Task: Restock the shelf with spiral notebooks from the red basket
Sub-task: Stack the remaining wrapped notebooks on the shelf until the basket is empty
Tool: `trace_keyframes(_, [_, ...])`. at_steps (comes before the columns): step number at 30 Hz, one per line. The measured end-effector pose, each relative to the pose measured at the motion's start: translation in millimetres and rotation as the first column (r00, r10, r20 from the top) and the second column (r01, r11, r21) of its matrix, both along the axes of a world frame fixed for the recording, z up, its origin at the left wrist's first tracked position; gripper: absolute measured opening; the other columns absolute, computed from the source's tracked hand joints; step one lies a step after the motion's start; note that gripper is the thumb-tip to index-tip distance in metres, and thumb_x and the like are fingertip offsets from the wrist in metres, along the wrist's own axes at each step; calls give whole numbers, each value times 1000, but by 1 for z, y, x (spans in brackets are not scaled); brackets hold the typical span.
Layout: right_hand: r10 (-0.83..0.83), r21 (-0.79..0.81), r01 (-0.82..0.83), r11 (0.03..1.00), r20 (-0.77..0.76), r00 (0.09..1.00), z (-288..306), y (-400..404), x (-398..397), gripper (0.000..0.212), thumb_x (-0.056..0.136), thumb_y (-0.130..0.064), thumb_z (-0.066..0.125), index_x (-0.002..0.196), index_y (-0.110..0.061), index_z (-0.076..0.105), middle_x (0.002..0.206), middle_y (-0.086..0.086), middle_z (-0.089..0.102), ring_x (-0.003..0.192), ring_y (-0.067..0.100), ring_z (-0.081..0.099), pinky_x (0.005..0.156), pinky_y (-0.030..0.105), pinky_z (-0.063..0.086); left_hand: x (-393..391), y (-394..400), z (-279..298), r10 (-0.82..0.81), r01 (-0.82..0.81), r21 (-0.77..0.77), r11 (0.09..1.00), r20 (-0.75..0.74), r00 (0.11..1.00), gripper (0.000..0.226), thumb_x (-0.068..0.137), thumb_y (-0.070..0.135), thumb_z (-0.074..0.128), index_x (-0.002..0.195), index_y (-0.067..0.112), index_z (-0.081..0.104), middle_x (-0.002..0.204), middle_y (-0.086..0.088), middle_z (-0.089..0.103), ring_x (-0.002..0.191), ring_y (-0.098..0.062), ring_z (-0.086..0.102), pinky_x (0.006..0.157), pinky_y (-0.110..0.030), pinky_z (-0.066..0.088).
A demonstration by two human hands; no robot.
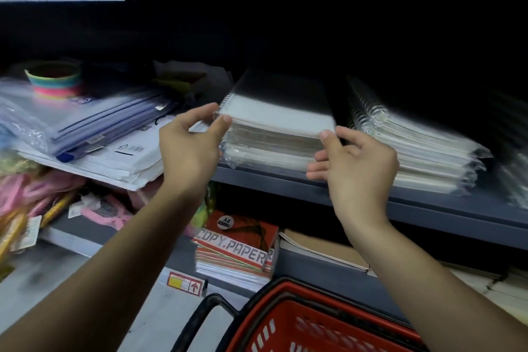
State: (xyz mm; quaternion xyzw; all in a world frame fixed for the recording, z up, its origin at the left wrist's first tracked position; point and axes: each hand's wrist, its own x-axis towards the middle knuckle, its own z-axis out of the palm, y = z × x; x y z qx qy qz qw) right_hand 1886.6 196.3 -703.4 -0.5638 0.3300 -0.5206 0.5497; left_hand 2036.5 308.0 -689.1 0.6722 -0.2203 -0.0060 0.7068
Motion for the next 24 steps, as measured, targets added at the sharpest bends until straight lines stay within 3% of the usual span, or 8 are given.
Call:
trace_keyframes(3, [-36,-7,36,999,-2,999,-1,-5,13,30,95,-18,69,123,-8,67,60,9,67,47,27,68,49,41,60,8,-13,-1,-2,1,-28,1000,-27,1000,34,89,23,75,122,19,70,109,-3,71,52,-4,53,54,-22,53])
trace_keyframes(6, [-59,-38,59,998,-7,998,-5,-7,19,31,96,-20,67,126,-10,66,62,11,68,48,28,68,47,40,60,13,-18,-3,-24,22,-51,998,-39,999,35,90,22,73,124,17,68,107,-1,67,65,-7,58,54,-17,52])
trace_keyframes(12, [13,-15,-14,1000,-83,996,-8,-3,6,42,98,-28,64,139,-22,57,62,7,71,55,31,71,52,45,61,4,-4,-2,-78,77,-50,996,-9,997,38,90,25,73,127,21,66,105,-1,57,74,-13,58,58,-19,53])
trace_keyframes(15, [70,-41,-77,996,-152,986,-7,7,-16,46,97,-30,64,142,-24,54,66,7,73,58,27,71,52,34,60,-14,10,2,-78,78,-36,996,-3,997,37,88,28,75,124,26,68,108,2,58,68,-10,60,59,-25,57])
trace_keyframes(17, [107,-36,-117,993,-203,973,-4,17,-36,43,97,-30,65,139,-23,57,70,8,73,57,27,70,51,32,59,-30,20,5,-90,89,-26,996,-23,996,33,88,27,75,121,26,69,113,0,61,76,-10,63,57,-20,55])
trace_keyframes(19, [141,-24,-152,988,-264,954,-2,27,-58,40,96,-32,66,134,-21,61,75,9,74,58,26,69,56,36,59,-48,33,4,-114,114,-11,993,-53,992,30,88,26,75,117,26,70,114,-2,62,80,-13,62,56,-17,52])
trace_keyframes(24, [174,-11,-201,979,-462,870,-15,55,-125,36,92,-39,68,122,-21,68,73,1,75,60,16,72,74,50,61,-97,72,-21,-163,176,102,979,-117,980,27,89,22,74,116,24,70,103,2,68,62,-6,60,53,-22,51])
